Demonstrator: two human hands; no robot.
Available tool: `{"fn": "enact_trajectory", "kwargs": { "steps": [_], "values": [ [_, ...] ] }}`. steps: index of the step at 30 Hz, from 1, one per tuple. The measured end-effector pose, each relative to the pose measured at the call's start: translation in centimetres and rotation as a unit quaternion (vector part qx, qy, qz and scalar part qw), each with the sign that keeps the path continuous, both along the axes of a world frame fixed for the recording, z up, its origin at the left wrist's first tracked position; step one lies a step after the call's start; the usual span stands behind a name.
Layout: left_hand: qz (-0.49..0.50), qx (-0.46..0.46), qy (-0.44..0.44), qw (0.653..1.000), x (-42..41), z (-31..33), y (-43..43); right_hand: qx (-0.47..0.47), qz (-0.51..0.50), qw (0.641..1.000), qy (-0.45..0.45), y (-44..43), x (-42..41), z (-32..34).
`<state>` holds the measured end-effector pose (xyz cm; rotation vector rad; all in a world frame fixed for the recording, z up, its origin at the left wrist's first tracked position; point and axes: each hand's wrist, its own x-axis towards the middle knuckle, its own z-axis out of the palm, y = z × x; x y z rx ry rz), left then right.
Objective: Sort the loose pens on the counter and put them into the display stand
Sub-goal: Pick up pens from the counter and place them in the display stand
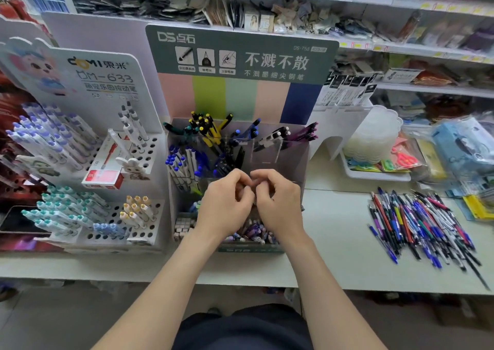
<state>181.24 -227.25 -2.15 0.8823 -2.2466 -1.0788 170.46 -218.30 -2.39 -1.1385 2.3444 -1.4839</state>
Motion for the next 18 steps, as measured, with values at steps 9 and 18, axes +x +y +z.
{"fn": "enact_trajectory", "kwargs": {
  "steps": [9,18],
  "values": [
    [-0.176,0.071,-0.112,0.975,-7.6,-1.6,8.6,0.106,-0.118,0.981,-0.109,10.4,-9.0,-1.8],
    [-0.259,0.057,-0.301,0.916,-19.4,-7.4,17.8,0.341,-0.089,0.926,-0.139,24.8,-21.1,-8.5]
  ]
}}
